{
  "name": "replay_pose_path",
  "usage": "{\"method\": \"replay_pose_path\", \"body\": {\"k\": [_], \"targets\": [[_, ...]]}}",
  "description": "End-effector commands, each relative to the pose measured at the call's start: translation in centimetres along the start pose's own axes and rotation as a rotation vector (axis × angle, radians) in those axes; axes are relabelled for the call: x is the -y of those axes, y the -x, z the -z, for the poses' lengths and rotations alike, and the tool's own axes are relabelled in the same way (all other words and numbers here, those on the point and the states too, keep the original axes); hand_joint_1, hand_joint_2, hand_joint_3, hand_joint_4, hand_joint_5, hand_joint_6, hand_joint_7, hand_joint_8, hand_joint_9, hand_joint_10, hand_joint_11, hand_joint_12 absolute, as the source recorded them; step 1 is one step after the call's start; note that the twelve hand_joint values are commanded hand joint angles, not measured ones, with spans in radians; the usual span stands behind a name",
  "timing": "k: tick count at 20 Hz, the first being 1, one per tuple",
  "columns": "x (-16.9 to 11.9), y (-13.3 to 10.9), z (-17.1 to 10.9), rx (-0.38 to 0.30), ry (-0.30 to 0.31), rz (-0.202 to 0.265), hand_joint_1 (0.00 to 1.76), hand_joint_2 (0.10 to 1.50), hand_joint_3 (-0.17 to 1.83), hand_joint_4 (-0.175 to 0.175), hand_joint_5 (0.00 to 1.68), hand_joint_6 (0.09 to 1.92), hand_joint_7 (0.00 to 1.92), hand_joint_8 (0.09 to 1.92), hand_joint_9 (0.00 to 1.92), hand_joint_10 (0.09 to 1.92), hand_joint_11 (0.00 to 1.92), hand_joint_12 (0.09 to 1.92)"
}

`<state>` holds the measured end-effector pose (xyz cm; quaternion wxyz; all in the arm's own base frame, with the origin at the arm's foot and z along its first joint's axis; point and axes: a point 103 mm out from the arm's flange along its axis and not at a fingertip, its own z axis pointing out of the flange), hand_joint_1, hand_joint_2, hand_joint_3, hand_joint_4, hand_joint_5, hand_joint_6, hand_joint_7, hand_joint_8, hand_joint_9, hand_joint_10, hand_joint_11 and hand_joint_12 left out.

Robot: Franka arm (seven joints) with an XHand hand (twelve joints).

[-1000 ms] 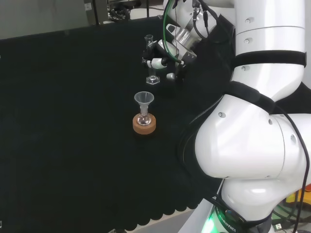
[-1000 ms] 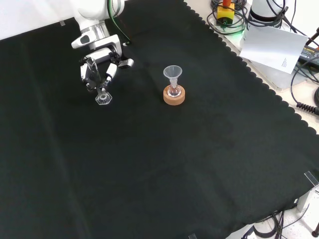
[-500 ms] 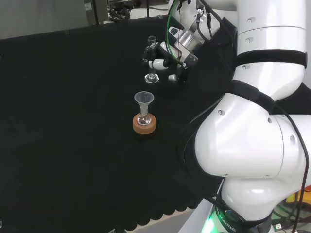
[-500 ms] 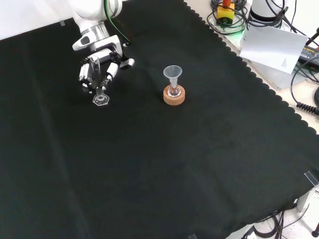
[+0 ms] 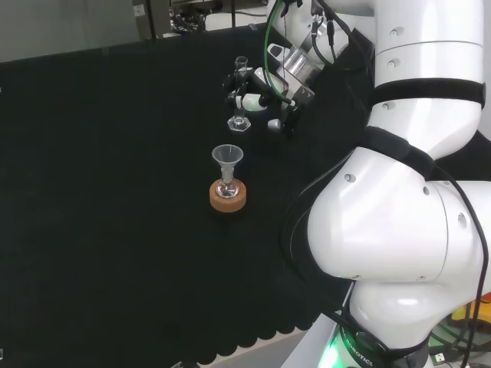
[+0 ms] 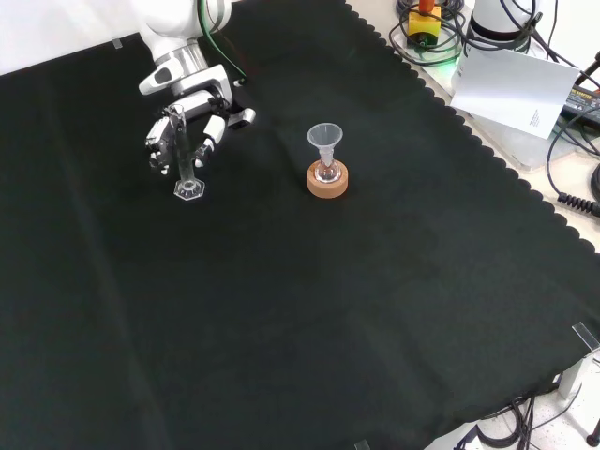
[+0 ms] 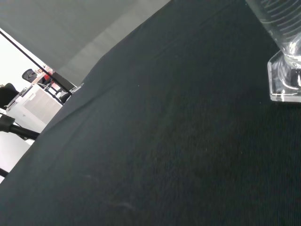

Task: Put the graduated cylinder back on the table.

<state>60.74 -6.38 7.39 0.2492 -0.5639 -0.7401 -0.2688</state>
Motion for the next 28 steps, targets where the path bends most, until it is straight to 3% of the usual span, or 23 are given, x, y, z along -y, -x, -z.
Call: {"method": "replay_pose_path", "body": {"k": [1, 7, 15, 23, 28], "targets": [[-0.3, -0.5, 1.5, 0.022, 0.007, -0.018, 0.87, 1.02, -0.17, -0.078, 0.37, 0.55, 0.43, 0.65, 0.85, 0.09, 0.39, 1.31], [0.0, -1.0, 5.2, 0.047, 0.020, -0.048, 0.81, 1.00, -0.17, -0.085, 0.27, 0.21, 0.18, 0.69, 0.63, 0.09, 0.15, 1.40], [4.0, -2.8, 11.0, 0.171, 0.063, -0.095, 0.79, 0.99, -0.17, -0.086, 0.27, 0.13, 0.15, 0.69, 0.60, 0.09, 0.10, 1.40], [11.6, -8.8, 16.0, 0.316, 0.113, -0.127, 0.78, 0.99, -0.17, -0.086, 0.28, 0.09, 0.14, 0.69, 0.59, 0.09, 0.09, 1.40], [15.5, -12.9, 17.9, 0.389, 0.160, -0.119, 0.78, 0.99, -0.17, -0.087, 0.28, 0.09, 0.14, 0.69, 0.59, 0.09, 0.08, 1.40]]}}
